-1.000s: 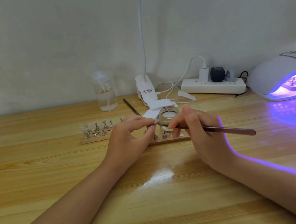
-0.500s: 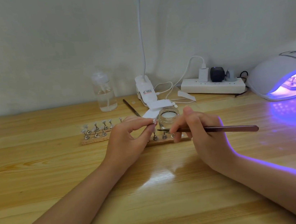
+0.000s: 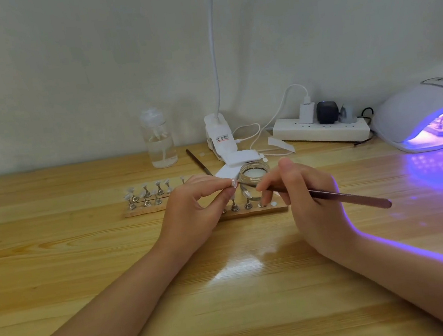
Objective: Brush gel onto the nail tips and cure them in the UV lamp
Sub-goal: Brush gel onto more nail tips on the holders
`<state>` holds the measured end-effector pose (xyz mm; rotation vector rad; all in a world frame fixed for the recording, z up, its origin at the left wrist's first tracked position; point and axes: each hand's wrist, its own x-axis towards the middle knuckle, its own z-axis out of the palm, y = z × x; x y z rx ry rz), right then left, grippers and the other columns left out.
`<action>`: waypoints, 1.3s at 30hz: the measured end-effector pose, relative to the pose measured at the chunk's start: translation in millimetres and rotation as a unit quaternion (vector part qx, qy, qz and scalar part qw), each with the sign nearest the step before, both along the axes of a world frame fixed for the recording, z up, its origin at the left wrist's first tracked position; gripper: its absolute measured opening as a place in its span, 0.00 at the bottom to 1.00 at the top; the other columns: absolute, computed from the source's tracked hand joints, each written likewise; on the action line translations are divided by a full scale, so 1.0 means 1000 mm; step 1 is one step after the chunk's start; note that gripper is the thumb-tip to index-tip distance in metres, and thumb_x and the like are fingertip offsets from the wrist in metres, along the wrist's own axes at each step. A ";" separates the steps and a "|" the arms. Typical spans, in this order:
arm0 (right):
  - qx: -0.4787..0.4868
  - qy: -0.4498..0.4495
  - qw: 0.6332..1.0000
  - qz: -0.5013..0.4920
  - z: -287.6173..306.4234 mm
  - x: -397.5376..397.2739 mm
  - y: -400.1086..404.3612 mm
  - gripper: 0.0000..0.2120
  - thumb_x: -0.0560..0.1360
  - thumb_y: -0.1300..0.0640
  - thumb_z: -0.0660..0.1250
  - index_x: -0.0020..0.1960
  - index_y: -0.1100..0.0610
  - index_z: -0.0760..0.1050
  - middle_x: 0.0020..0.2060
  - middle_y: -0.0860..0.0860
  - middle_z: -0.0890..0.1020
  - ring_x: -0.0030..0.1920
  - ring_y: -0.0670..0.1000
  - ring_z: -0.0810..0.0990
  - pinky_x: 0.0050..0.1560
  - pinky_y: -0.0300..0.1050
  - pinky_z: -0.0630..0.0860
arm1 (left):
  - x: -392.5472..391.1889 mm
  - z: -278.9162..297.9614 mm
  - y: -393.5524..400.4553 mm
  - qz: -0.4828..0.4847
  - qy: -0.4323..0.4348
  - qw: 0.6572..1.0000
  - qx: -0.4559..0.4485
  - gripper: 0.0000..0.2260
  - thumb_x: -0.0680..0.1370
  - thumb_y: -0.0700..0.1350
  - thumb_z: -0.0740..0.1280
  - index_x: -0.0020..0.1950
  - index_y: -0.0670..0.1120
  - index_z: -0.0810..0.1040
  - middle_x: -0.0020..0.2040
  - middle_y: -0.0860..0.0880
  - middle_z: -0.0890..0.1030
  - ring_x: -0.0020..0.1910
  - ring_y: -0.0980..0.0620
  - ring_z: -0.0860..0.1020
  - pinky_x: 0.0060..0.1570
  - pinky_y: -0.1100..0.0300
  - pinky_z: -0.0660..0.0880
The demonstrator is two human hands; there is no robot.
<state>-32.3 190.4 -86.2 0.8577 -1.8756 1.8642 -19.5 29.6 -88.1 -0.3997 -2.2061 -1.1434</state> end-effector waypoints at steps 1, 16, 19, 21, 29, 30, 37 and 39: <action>0.009 0.000 1.000 -0.004 0.001 0.000 0.000 0.18 0.77 0.56 0.55 0.35 0.57 0.78 0.27 0.47 0.78 0.28 0.39 0.74 0.33 0.27 0.67 | 0.000 0.000 0.000 -0.002 0.001 1.000 -0.001 0.07 0.71 0.36 0.71 0.47 0.45 0.83 0.40 0.51 0.83 0.46 0.54 0.80 0.51 0.68 0.71; 0.070 0.015 0.997 -0.013 0.001 0.001 0.000 0.16 0.78 0.52 0.56 0.38 0.54 0.78 0.29 0.46 0.79 0.30 0.38 0.75 0.34 0.26 0.67 | 0.002 0.000 0.000 0.005 -0.011 1.000 0.003 0.10 0.70 0.37 0.71 0.46 0.50 0.81 0.41 0.60 0.80 0.46 0.60 0.78 0.50 0.73 0.69; 0.030 -0.008 0.999 -0.009 0.000 0.000 0.001 0.18 0.77 0.53 0.56 0.34 0.56 0.79 0.26 0.48 0.78 0.27 0.40 0.74 0.33 0.28 0.66 | 0.002 0.000 0.000 0.008 -0.013 1.000 0.002 0.10 0.70 0.37 0.72 0.46 0.50 0.81 0.41 0.60 0.79 0.46 0.60 0.77 0.50 0.74 0.69; 0.001 -0.017 1.000 -0.008 0.000 0.000 0.001 0.20 0.75 0.48 0.57 0.32 0.56 0.78 0.24 0.49 0.77 0.27 0.42 0.74 0.33 0.29 0.67 | 0.002 0.001 0.000 0.010 -0.014 1.000 0.001 0.09 0.70 0.37 0.72 0.46 0.50 0.81 0.41 0.60 0.80 0.46 0.60 0.77 0.50 0.73 0.69; 0.049 0.005 0.999 -0.001 0.001 0.000 -0.001 0.16 0.78 0.55 0.56 0.37 0.56 0.79 0.29 0.47 0.79 0.29 0.38 0.75 0.33 0.26 0.67 | 0.001 0.000 -0.001 0.007 -0.005 1.000 -0.005 0.08 0.70 0.36 0.72 0.46 0.47 0.82 0.41 0.56 0.81 0.46 0.58 0.78 0.51 0.69 0.71; 0.033 -0.006 0.999 0.004 0.001 0.001 -0.001 0.17 0.77 0.55 0.55 0.36 0.57 0.79 0.27 0.47 0.78 0.28 0.39 0.74 0.33 0.26 0.66 | 0.001 0.000 -0.001 0.007 -0.003 1.000 -0.004 0.08 0.70 0.36 0.72 0.46 0.47 0.82 0.41 0.55 0.82 0.46 0.57 0.79 0.51 0.69 0.71; 0.017 0.006 1.000 -0.007 0.003 0.000 0.000 0.16 0.77 0.52 0.57 0.36 0.54 0.78 0.27 0.46 0.78 0.30 0.39 0.75 0.34 0.28 0.68 | 0.001 0.000 0.000 0.006 -0.003 1.000 0.002 0.06 0.71 0.37 0.71 0.46 0.44 0.84 0.40 0.52 0.83 0.45 0.55 0.80 0.51 0.65 0.72; 0.054 0.010 0.998 -0.007 0.003 0.000 -0.001 0.15 0.77 0.51 0.56 0.38 0.51 0.78 0.29 0.44 0.78 0.31 0.39 0.75 0.35 0.28 0.68 | 0.000 0.000 -0.001 0.005 0.000 1.000 -0.001 0.06 0.71 0.37 0.71 0.46 0.44 0.84 0.40 0.52 0.83 0.44 0.55 0.80 0.51 0.66 0.72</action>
